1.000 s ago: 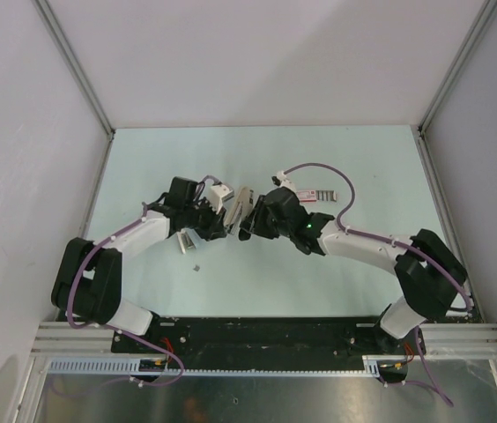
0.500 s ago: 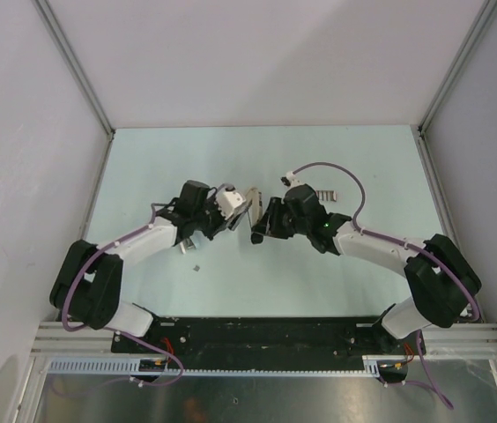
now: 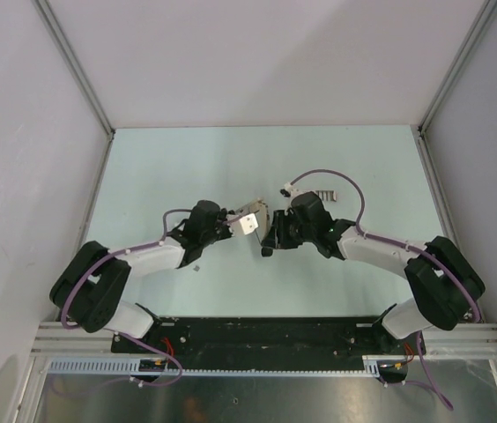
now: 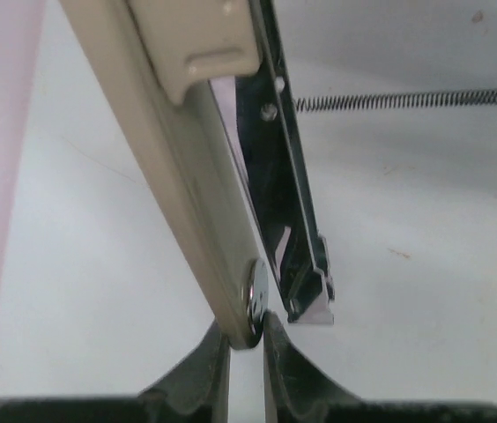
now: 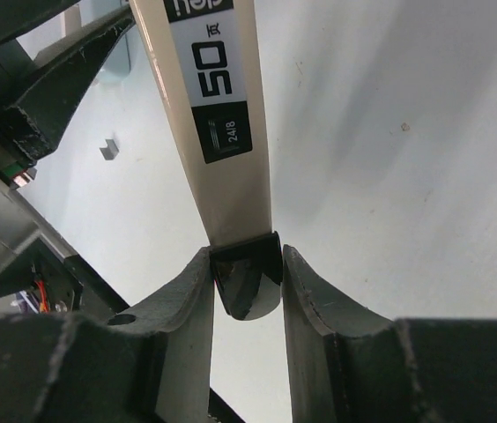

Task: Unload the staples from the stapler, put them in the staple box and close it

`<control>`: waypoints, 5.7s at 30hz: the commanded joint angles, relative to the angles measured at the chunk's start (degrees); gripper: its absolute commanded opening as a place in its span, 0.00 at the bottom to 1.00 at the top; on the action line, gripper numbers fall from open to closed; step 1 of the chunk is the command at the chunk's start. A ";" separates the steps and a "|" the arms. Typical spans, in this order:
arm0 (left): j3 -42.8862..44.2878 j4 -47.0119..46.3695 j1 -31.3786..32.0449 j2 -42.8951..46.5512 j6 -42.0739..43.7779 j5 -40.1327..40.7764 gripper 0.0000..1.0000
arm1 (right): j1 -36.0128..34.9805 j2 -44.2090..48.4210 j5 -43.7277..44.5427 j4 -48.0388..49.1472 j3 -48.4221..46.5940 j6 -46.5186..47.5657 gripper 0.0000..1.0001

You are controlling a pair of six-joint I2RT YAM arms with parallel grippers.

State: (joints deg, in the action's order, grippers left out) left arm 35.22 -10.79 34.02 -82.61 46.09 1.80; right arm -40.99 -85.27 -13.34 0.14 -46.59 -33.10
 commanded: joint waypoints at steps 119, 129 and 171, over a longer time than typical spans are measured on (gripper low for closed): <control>18.79 39.93 -17.78 23.47 -29.39 -17.83 0.99 | 25.80 -24.47 34.17 -12.50 -32.75 -0.56 0.84; 19.22 39.91 -18.31 22.22 -29.01 -17.49 0.99 | 27.66 -36.56 31.94 -19.50 -45.65 0.71 0.81; 17.40 40.26 -18.73 27.50 -28.51 -16.46 1.00 | 20.65 -30.97 31.79 -30.29 -32.85 -2.88 0.61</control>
State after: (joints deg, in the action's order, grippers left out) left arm 53.25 29.78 15.94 -57.06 16.95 -15.11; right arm -18.70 -116.86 19.07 -24.49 -81.17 -34.37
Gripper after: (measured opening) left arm 0.994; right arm 0.619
